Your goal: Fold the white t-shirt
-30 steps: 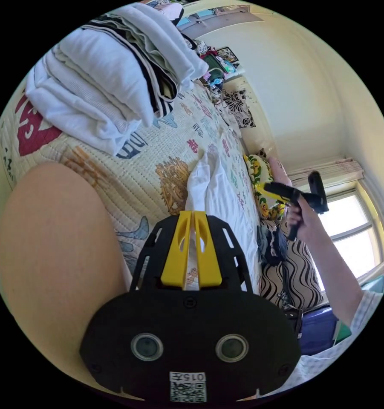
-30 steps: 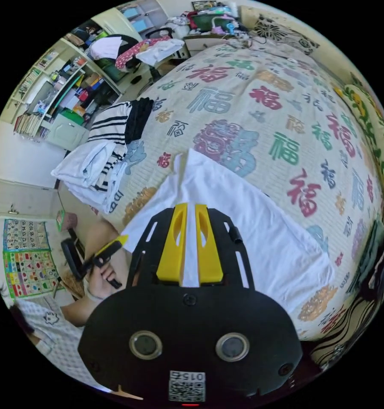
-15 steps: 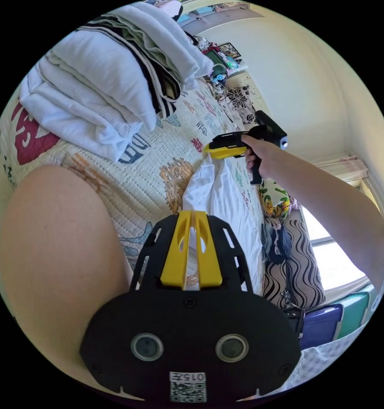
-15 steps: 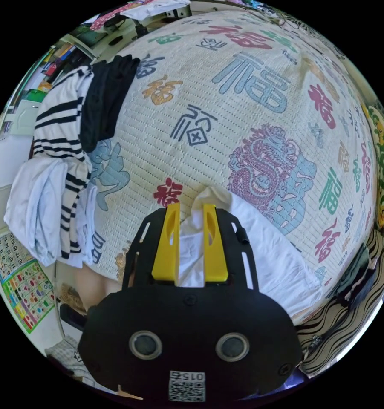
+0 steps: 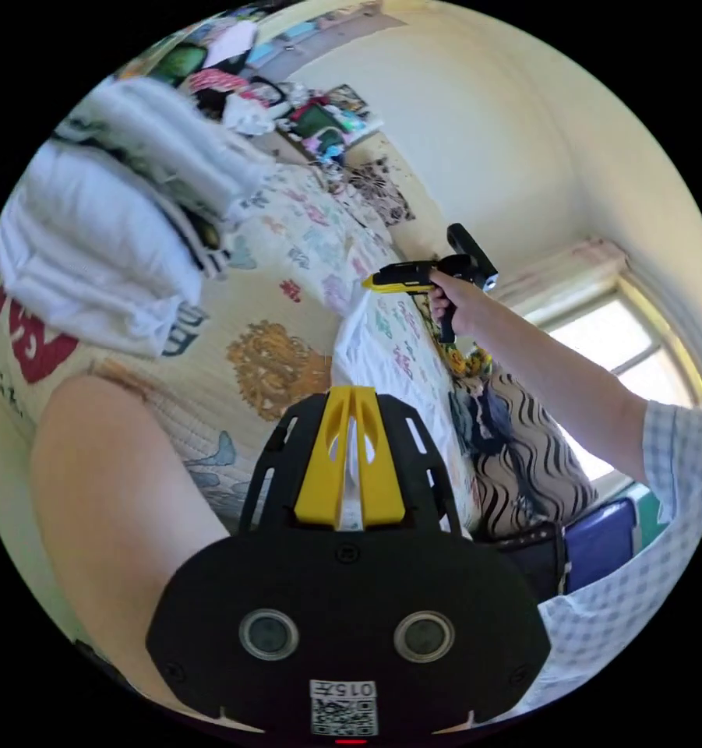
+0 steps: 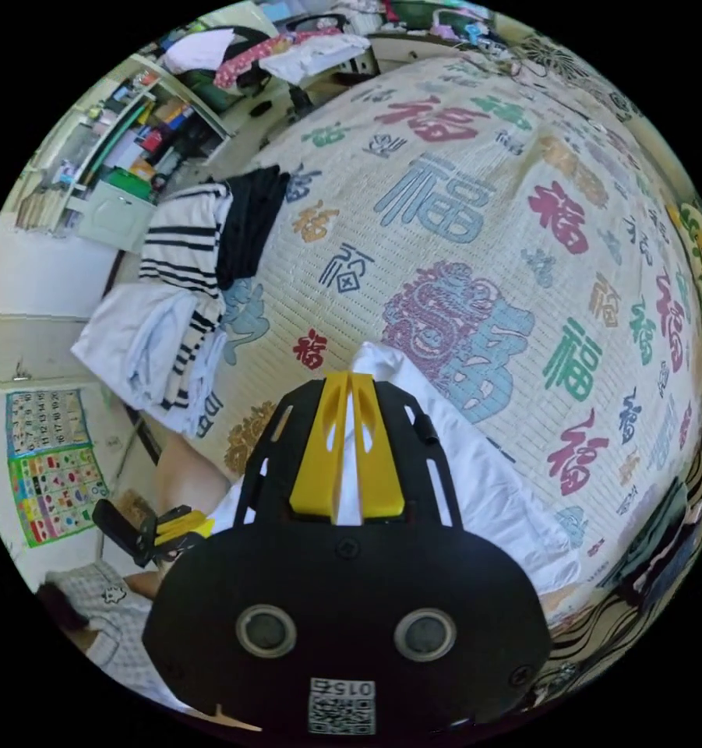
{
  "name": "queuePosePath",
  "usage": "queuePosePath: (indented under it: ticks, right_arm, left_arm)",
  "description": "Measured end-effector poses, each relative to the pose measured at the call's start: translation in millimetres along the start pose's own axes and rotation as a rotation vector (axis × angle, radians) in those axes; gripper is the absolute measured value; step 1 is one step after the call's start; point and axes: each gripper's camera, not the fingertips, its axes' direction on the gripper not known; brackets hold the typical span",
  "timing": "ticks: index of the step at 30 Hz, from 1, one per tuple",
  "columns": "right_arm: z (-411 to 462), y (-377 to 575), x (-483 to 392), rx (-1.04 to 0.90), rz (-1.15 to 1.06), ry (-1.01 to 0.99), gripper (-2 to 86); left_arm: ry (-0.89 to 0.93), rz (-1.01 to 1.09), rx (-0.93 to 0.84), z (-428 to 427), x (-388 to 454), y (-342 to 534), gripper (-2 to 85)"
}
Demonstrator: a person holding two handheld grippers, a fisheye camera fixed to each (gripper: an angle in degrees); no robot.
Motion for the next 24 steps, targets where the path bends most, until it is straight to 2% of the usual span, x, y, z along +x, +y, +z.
queuePosePath:
  ticks: [7,11,19,24]
  right_arm:
    - [-72.7,127.0,121.4,0.219,0.051,-0.185,-0.7]
    - [-87.7,220.9,212.4,0.306,0.163,-0.234,-0.6]
    - [-38.5,356.4,367.6,0.39,0.387,-0.335,-0.4]
    - [12.8,407.0,434.8,0.441,0.471,-0.413,-0.4]
  left_arm:
    - [0.095,0.456,-0.118,99.5,194.9,27.9,-0.9]
    - [0.152,0.607,-0.231,180.4,274.2,56.5,-0.8]
    - [0.139,0.822,-0.529,392.9,398.1,138.2,-0.8]
    - [0.067,0.905,-0.606,483.8,430.5,173.8,-0.8]
